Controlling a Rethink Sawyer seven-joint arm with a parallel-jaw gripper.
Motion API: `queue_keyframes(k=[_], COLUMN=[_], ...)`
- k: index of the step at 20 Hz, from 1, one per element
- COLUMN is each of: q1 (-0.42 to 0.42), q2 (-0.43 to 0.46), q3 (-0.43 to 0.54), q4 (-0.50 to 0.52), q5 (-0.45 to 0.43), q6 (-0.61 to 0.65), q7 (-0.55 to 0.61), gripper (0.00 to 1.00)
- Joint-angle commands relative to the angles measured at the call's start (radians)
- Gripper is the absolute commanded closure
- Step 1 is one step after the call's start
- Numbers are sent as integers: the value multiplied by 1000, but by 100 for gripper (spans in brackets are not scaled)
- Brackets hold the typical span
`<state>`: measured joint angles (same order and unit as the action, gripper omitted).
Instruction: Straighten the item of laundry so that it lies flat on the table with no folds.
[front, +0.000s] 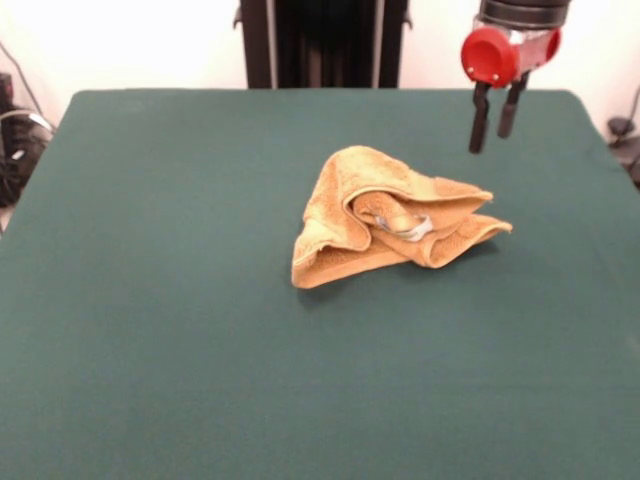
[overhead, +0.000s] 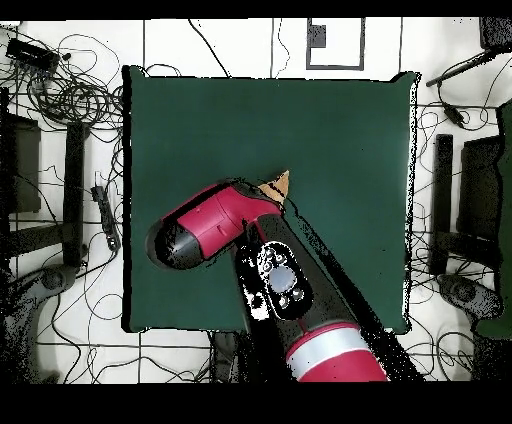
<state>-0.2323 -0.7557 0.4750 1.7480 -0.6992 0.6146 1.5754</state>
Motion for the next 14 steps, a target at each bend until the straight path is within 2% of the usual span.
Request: queue_keyframes(k=[1,14], q1=[5,-9], q2=[38,40], q3=[100,111], q4=[55,54], q5=[22,23], q6=[97,111], q7=[-151,-160], gripper=[0,0])
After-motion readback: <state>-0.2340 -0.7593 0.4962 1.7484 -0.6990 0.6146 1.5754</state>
